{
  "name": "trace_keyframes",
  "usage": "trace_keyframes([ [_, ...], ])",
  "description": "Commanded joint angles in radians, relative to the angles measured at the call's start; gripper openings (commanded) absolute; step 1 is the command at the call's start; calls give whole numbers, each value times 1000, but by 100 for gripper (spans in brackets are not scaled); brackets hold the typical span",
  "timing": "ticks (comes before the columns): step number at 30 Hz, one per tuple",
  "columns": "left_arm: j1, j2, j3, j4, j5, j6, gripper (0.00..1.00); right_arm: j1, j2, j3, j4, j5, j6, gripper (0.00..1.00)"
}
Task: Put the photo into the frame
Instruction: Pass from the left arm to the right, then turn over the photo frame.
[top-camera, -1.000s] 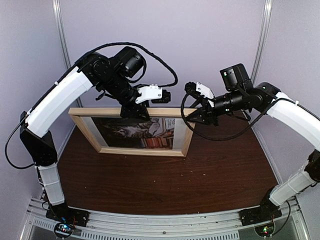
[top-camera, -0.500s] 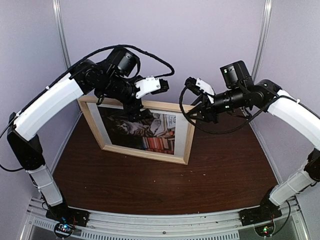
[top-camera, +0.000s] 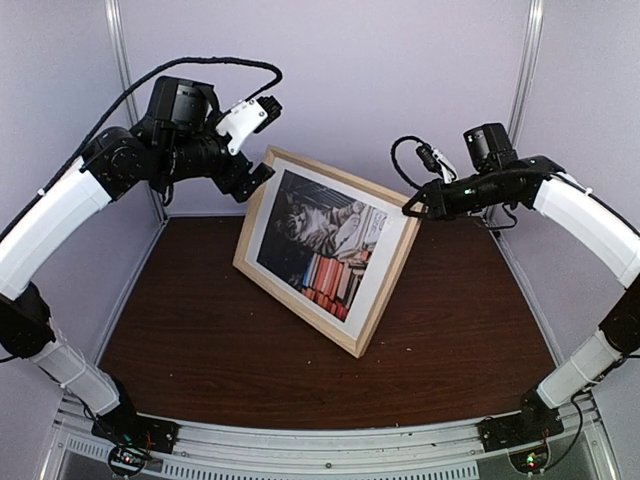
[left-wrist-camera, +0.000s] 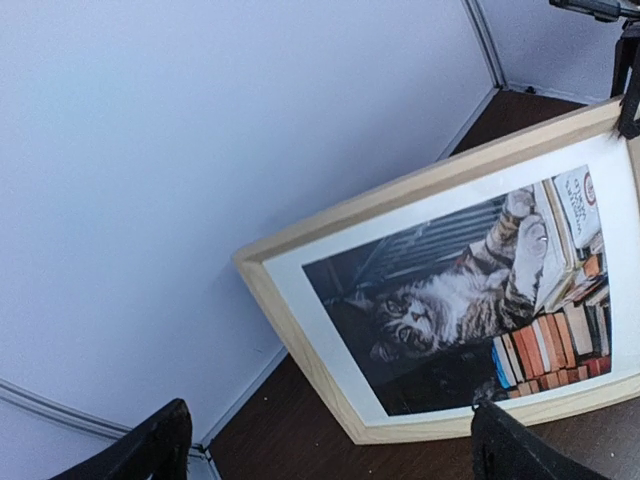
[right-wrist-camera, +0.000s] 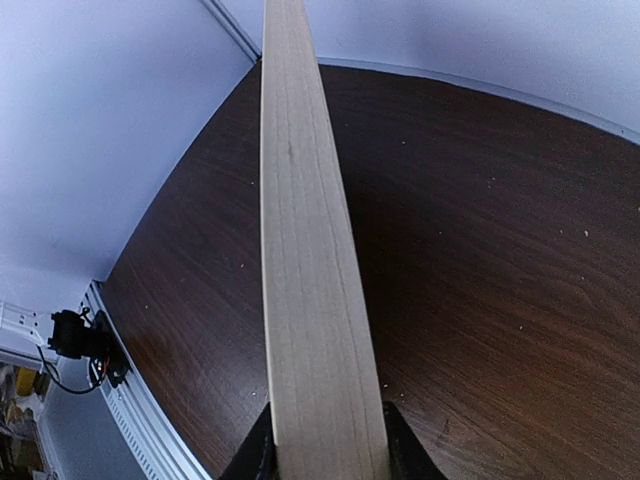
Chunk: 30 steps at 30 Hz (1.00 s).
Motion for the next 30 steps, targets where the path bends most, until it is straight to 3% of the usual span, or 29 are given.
trace_keyframes([
  [1,12,-7,-86,76,-71,-101,98,-67,-41,-99,158,132,219,0],
  [14,69,-12,-420,129,37,-477,98,-97,-99,-466,427,131,502,0],
  [30,71,94,-583,242,157,-706,98,-96,-167,-813,680,158,735,23],
])
